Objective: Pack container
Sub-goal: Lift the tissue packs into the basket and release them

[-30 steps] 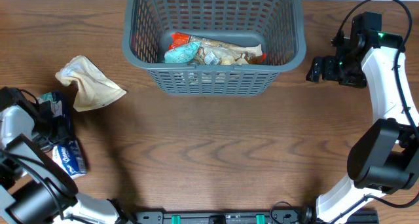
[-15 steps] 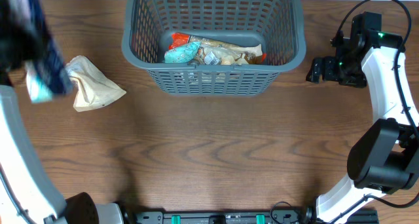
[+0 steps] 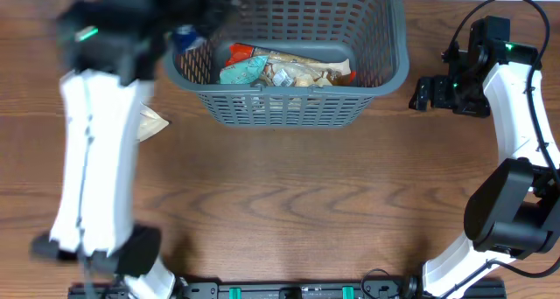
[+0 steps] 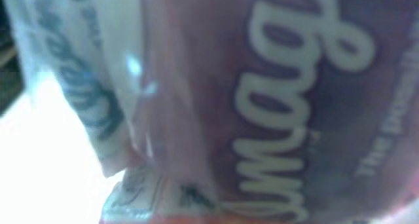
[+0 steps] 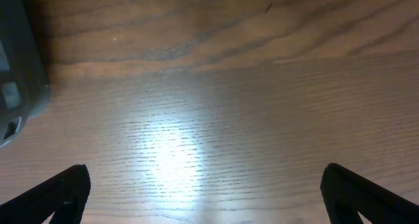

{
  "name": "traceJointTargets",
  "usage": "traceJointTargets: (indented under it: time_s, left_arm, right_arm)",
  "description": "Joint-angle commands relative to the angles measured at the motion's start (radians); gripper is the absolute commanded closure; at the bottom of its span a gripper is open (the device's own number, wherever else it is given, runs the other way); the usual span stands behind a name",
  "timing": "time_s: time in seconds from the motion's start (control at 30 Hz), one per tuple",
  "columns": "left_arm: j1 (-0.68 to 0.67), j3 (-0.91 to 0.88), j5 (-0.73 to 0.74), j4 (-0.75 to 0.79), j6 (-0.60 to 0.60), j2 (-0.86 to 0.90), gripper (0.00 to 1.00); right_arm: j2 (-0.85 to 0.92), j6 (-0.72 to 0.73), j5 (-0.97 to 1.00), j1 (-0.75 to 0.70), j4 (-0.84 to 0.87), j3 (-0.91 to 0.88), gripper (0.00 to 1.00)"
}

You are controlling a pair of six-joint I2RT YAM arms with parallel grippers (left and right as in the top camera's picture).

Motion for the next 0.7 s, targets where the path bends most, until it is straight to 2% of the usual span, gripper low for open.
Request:
traceJointTargets:
  time_s: [0.0, 0.07, 0.27, 0.5, 0.53, 0.6, 0.63, 0.67]
  left_arm:
    - [-0.041, -0.003, -0.002, 0.0, 0.299, 0.097, 0.94]
    - [-0.053, -0.003, -0.001, 0.008, 0.339, 0.164, 0.94]
    - [-0.057, -0.003, -0.001, -0.024, 0.33, 0.328, 0.94]
    - [-0.064, -0.003, -0.001, -0.075, 0.326, 0.403, 0.95]
    - [-0.065, -0.003, -0.002, -0.072, 0.326, 0.398, 0.89]
    - [-0.064, -0.003, -0.004, -0.068, 0.326, 0.388, 0.51]
    - [-0.064, -0.003, -0.005, -0.068, 0.323, 0.38, 0.16]
    - [-0.064, -0.003, -0.006, -0.064, 0.304, 0.375, 0.01]
  right_arm:
    - [0.002, -0.013, -0.017, 0.01, -0.002, -0.002, 0.01]
    - [0.002, -0.012, -0.026, 0.016, -0.002, -0.002, 0.01]
    - [0.002, -0.009, -0.041, 0.027, -0.002, -0.002, 0.01]
    - [0.002, -0.013, -0.041, 0.033, -0.001, -0.002, 0.01]
    - [0.002, -0.012, -0.041, 0.034, -0.002, -0.002, 0.01]
    - [0.002, -0.012, -0.041, 0.034, -0.003, -0.002, 0.01]
    - [0.002, -0.012, -0.041, 0.034, -0.002, -0.002, 0.01]
    - [0.002, -0.012, -0.041, 0.034, -0.002, -0.002, 0.01]
